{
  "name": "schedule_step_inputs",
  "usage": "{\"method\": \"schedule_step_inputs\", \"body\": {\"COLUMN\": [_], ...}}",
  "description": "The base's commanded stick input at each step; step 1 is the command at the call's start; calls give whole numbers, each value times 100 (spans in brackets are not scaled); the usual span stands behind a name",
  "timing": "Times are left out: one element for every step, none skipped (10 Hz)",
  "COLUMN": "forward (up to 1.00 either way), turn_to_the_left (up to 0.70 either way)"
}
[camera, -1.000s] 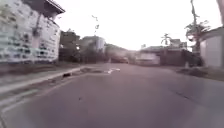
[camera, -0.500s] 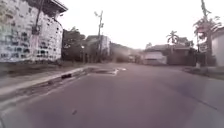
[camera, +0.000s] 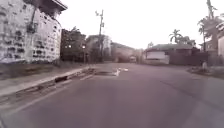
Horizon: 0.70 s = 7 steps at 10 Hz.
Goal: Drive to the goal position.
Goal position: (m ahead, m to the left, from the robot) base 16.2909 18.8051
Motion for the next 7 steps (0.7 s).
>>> {"method": "schedule_step_inputs", "body": {"forward": [100, 100, 100, 100, 100, 100, 100], "turn_to_the_left": [0, 0, 0, 0, 0, 0, 0]}}
